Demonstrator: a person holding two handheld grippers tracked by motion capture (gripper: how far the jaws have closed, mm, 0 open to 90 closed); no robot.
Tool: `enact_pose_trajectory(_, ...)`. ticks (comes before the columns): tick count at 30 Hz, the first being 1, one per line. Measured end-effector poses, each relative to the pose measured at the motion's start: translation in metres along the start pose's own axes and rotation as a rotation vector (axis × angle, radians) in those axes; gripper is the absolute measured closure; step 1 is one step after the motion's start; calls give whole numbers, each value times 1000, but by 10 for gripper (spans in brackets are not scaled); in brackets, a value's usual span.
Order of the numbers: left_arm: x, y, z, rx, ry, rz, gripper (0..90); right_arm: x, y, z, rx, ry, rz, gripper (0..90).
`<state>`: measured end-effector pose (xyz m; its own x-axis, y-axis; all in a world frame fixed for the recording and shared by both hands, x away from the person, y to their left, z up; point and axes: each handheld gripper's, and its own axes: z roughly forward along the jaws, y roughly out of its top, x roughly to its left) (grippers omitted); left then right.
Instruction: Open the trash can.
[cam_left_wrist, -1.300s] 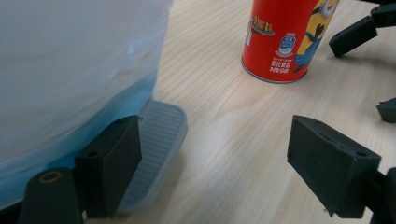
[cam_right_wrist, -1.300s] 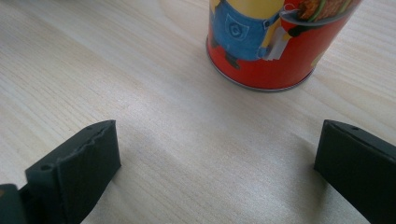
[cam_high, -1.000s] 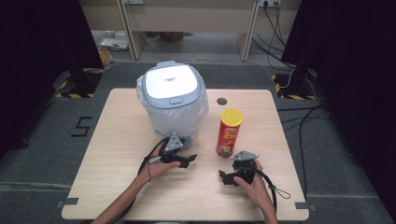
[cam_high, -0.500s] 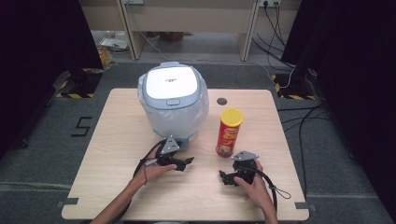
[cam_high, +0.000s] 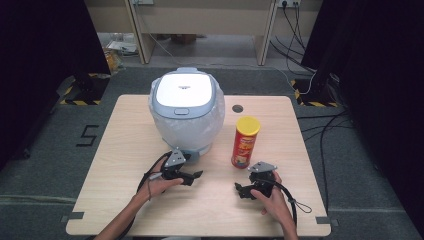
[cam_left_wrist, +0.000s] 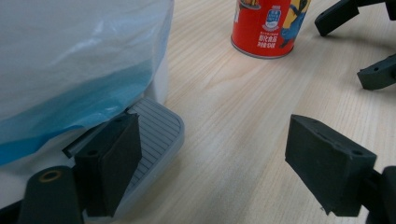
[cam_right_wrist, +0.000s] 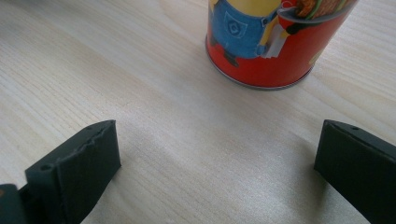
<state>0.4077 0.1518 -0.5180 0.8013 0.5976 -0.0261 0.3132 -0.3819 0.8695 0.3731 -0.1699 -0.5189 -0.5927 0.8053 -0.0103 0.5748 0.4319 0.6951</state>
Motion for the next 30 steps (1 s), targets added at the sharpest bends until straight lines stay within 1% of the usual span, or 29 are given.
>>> enact_pose_trajectory(1, 2, 0, 0, 0, -15, -18, 181, 0, 0, 0, 0, 0, 0, 4)
enact_pose_trajectory(2, 3, 0, 0, 2, -22, -22, 182, 0, 0, 0, 0, 0, 0, 4)
enact_pose_trajectory(4, 3, 0, 0, 5, -22, -18, 182, 0, 0, 0, 0, 0, -1, 4)
enact_pose_trajectory(5, 2, 0, 1, 15, -18, -10, 182, 0, 0, 0, 0, 0, -1, 4)
enact_pose_trajectory(6, 0, 1, 3, 39, 1, 13, 181, 0, 0, 0, 0, 0, 0, 4)
enact_pose_trajectory(7, -1, 1, 4, 53, 5, 23, 181, 0, 0, 0, 2, 0, -1, 4)
enact_pose_trajectory(8, -1, 1, 4, 53, 5, 23, 181, 0, 0, 0, 2, 0, -1, 4)
enact_pose_trajectory(9, -1, 2, 5, 70, -1, 24, 181, 0, 0, 0, 1, 0, 0, 4)
enact_pose_trajectory(10, 0, 2, 7, 82, -5, 12, 181, 0, 0, 0, 0, 0, 0, 4)
enact_pose_trajectory(11, 1, 2, 8, 97, -9, 12, 181, 0, 0, 0, 4, 1, 2, 4)
enact_pose_trajectory(12, 0, 2, 9, 98, 1, 17, 181, 0, 0, 0, 1, 1, 0, 4)
enact_pose_trajectory(13, 0, 3, 8, 111, 1, 25, 181, 0, 0, 0, 1, 2, 2, 5)
enact_pose_trajectory(14, -1, 3, 9, 109, 8, 27, 181, 0, 0, -1, 3, 4, 1, 5)
enact_pose_trajectory(16, -1, 3, 9, 118, 8, 32, 181, 0, 0, -1, 3, 4, 2, 5)
enact_pose_trajectory(17, -3, 3, 10, 122, 25, 43, 181, 0, 0, -1, 4, 4, 3, 5)
enact_pose_trajectory(19, -4, 3, 11, 126, 31, 51, 180, 0, 0, -1, 4, 4, 4, 5)
enact_pose_trajectory(20, -6, 4, 11, 136, 44, 73, 180, 0, 0, -1, 4, 4, 4, 5)
enact_pose_trajectory(21, -7, 4, 11, 139, 49, 78, 180, 0, 0, -1, 4, 4, 3, 5)
enact_pose_trajectory(24, -7, 4, 11, 147, 47, 85, 180, 0, 0, -1, 4, 4, 4, 5)
enact_pose_trajectory(30, -8, 4, 12, 142, 58, 90, 179, 0, 0, -1, 4, 3, 4, 5)
